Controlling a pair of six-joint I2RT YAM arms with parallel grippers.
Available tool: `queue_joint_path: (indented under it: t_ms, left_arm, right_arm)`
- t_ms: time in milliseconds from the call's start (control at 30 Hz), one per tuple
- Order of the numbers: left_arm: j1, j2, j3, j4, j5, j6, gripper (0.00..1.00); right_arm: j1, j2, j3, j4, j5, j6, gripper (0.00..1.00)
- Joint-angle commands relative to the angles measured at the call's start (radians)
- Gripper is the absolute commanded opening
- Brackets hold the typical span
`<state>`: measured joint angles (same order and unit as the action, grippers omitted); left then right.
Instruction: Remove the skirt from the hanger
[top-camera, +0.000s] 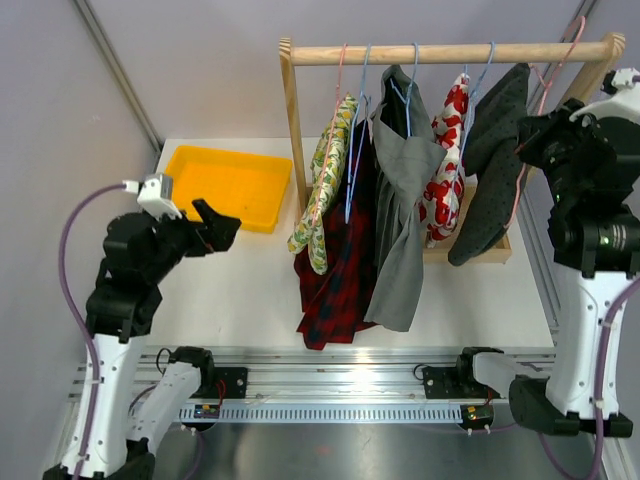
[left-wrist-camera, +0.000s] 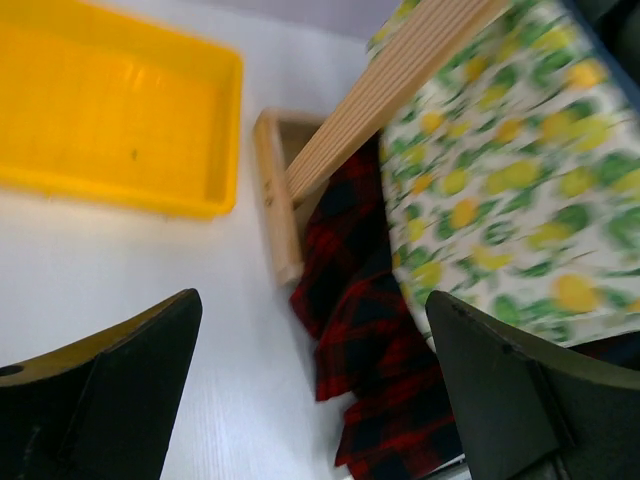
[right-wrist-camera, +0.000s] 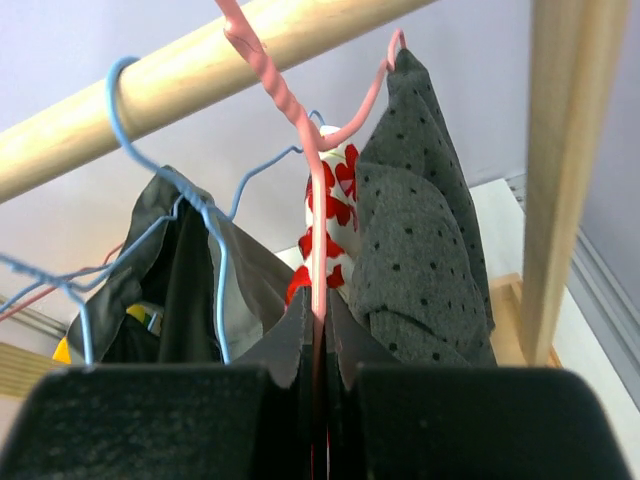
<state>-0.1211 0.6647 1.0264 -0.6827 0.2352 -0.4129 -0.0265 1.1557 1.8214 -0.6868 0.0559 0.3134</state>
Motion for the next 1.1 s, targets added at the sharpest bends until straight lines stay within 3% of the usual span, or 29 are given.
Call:
queue_joint_path:
  t_ms: [0, 67, 100, 133, 233, 500, 700, 833, 1067]
  left_arm:
    - [-0.084, 0.122, 0.277, 0.045, -0.017, 0.043, 0.99]
    - [-0.239, 0.252, 0.485, -0.009, -0.111, 0.086, 0.99]
    - [-0.378, 0.297, 0.554, -0.046, -0.181, 0.127, 0.99]
    - [-0.447, 0.390, 0.701, -0.066, -0.218, 0.143, 0.99]
    - [-0.679, 0.557, 0.927, -0.110, -0.280, 0.183, 0.99]
    - [-1.130, 0.808, 1.071, -0.002, -0.169, 0.328, 0.99]
    - [-1.226, 0.885, 1.008, 0.127, -0.114, 0.327, 0.99]
    - [-1.240, 0.875, 0.919, 0.222, -0.097, 0.304, 0.99]
    - [-1.259, 0.880, 0.876, 0.308, -0.134, 0.292, 0.99]
  right_arm:
    - [-0.001, -0.126, -0.011, -0.002, 0.053, -0.010, 0.00]
    - [-0.001, -0.177, -0.033, -0.048, 0.065, -0.004, 0.00]
    - [-0.001, -0.191, -0.036, -0.068, 0.070, 0.003, 0.00]
    - [-0.001, -0.217, -0.034, -0.107, 0.070, 0.006, 0.00]
    - [-0.001, -0.269, -0.022, -0.175, 0.036, 0.033, 0.00]
    - [-0.001, -0.433, -0.020, -0.244, -0.305, 0.113, 0.00]
    - [-0.001, -0.537, 0.016, -0.203, -0.507, 0.167, 0.00]
    - [-0.001, -0.580, 0.067, -0.201, -0.589, 0.196, 0.00]
    - [-0.001, -0.630, 0.007, -0.060, -0.748, 0.351, 0.00]
